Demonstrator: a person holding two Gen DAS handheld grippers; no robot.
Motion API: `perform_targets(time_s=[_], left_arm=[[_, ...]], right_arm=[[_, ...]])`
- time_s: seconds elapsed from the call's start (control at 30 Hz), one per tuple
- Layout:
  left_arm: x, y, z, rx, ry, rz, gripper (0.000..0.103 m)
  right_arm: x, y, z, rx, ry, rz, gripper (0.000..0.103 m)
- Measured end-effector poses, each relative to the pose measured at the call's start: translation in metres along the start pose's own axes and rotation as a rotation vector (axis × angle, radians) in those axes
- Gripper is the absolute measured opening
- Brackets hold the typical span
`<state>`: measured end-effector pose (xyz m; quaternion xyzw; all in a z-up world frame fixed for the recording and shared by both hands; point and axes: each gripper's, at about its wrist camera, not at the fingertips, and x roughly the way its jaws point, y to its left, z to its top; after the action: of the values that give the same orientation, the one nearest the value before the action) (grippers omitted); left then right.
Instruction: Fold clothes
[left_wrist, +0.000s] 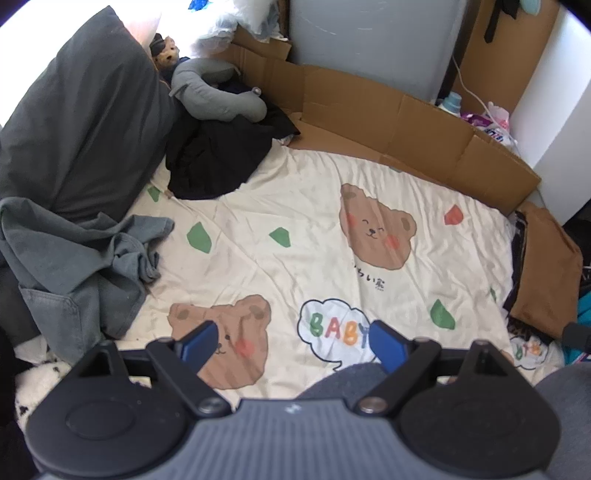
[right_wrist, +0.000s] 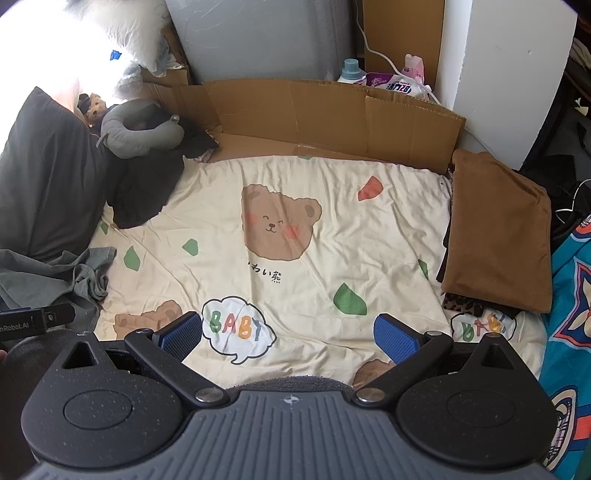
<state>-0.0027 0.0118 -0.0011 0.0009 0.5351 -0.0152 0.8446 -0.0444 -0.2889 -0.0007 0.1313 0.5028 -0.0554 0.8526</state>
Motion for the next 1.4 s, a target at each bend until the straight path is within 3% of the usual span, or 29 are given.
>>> perform_targets(time_s=[0.67, 0.83, 1.03, 1.4], left_arm=[[-0.006, 0.002, 0.000, -0.022, -0.034, 0.041, 0.091], [-0.005, 0.007, 0.004, -0.033, -0.020, 0.019, 0.092], [-0.007, 0.024, 0.004, -0.104, -0.015, 0.006, 0.102], [-0.031, 0.032, 0.014, -0.077, -0.051, 0.005, 0.102]], right_arm=[[-0.003, -0.001, -0.002, 0.026, -0.021, 0.008, 0.102], [-0.006, 0.002, -0.002, 0.016, -0.033, -0.018, 0.102], [-0.011, 0.000, -0.004, 0.027, -0.047, -0.033, 0.102], [-0.024, 0.000, -0.003, 0.011, -0.046, -0.033, 0.102]])
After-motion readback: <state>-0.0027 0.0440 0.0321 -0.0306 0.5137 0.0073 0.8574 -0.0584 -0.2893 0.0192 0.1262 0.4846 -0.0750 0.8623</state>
